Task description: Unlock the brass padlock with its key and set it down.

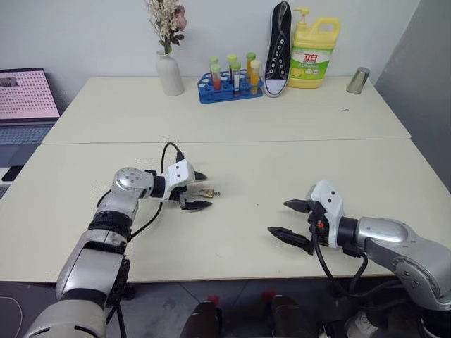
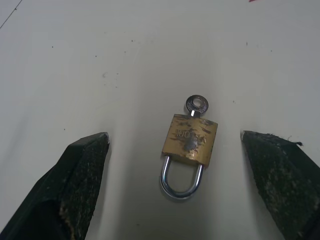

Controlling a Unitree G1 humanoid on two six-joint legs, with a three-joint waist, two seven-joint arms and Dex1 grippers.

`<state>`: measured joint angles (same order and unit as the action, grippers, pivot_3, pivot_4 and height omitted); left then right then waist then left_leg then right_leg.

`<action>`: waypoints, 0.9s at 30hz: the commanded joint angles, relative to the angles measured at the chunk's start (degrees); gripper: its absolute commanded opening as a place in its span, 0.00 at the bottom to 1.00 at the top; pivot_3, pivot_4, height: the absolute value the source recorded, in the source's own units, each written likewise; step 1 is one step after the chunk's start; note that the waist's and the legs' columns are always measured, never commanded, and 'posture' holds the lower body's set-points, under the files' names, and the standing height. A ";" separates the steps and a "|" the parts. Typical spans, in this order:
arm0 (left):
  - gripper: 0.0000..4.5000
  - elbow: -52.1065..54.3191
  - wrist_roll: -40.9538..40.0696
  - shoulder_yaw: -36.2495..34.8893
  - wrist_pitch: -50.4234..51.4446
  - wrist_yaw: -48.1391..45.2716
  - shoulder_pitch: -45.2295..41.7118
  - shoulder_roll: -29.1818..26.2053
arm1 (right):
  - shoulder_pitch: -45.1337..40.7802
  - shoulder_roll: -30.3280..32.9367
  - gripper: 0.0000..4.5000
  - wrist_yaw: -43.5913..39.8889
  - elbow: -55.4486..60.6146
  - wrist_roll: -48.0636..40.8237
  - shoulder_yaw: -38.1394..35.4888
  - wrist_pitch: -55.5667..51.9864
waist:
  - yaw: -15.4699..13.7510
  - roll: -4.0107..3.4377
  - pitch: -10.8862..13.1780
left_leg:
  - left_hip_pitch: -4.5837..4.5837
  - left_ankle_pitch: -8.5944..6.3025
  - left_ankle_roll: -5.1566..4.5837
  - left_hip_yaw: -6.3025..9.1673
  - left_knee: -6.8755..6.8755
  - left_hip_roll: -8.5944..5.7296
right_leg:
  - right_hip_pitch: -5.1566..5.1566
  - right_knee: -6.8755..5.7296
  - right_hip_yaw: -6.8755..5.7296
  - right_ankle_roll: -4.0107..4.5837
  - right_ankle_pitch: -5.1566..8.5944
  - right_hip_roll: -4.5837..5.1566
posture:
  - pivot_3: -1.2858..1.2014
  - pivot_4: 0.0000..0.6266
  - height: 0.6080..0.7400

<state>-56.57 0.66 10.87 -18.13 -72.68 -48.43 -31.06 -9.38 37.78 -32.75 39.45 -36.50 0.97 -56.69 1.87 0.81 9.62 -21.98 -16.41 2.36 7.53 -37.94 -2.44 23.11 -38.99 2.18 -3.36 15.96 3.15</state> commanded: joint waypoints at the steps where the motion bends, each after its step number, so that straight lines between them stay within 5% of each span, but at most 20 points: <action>1: 1.00 -4.06 2.46 1.31 -0.96 -0.77 -1.68 0.96 | 0.14 -0.10 0.99 0.78 2.84 -2.08 -1.96 -0.69 | 0.00 0.01 -0.01 | 0.00 0.00 0.00 0.01 0.00 0.00 | 0.00 0.00 0.00 0.00 0.00 0.00 | 0.52 0.24 1.00; 8: 0.96 -7.72 6.02 3.02 -3.45 -2.57 -2.86 1.34 | 0.34 -0.11 1.00 1.88 3.85 -3.97 -2.49 -1.21 | 0.00 0.05 -0.05 | 0.04 0.00 0.00 0.03 -0.02 0.00 | -0.04 -0.01 -0.01 0.00 0.00 0.01 | 0.52 0.24 1.00; 11: 0.81 -7.89 7.71 4.49 -4.45 -3.75 -2.55 0.98 | 0.31 -0.05 1.00 2.21 3.95 -4.86 -2.88 -1.26 | 0.00 0.05 -0.14 | 0.05 0.00 0.00 0.03 -0.01 0.00 | -0.06 -0.01 0.00 0.00 0.00 0.00 | 0.52 0.24 1.00; 19: 0.23 -7.43 10.94 7.24 -5.52 -2.77 -2.05 -0.26 | 0.08 0.10 1.00 2.34 3.63 -5.66 -2.98 -0.34 | -0.03 0.05 -0.33 | 0.90 -0.02 -0.03 0.01 0.11 0.02 | -0.98 0.11 -0.07 -0.08 0.05 -0.01 | 0.52 0.24 1.00; 22: 0.21 -5.73 8.94 5.97 -6.70 -3.45 -0.86 -0.13 | 0.16 -0.04 1.00 2.19 3.66 -5.54 -2.76 0.73 | 0.02 0.03 -0.35 | 1.13 -0.03 -0.06 0.02 0.14 0.03 | -1.18 0.12 -0.06 -0.22 0.14 -0.04 | 0.52 0.24 1.00; 27: 0.21 14.42 -0.24 0.90 -10.39 -5.48 9.34 -2.15 | 1.52 -0.37 1.00 1.41 4.16 -3.34 -2.69 6.35 | 0.33 -0.02 -0.37 | 1.05 -0.03 -0.05 0.06 0.17 0.12 | -1.01 0.09 0.06 -0.11 0.08 -0.05 | 0.52 0.24 1.00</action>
<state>-49.41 2.90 12.14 -27.80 -77.11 -42.56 -32.69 -8.01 37.53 -30.71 41.50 -40.20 -0.62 -53.09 2.19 0.79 9.24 -20.98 -16.44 2.31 7.59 -37.76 -2.30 22.17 -38.89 2.26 -3.46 16.03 3.12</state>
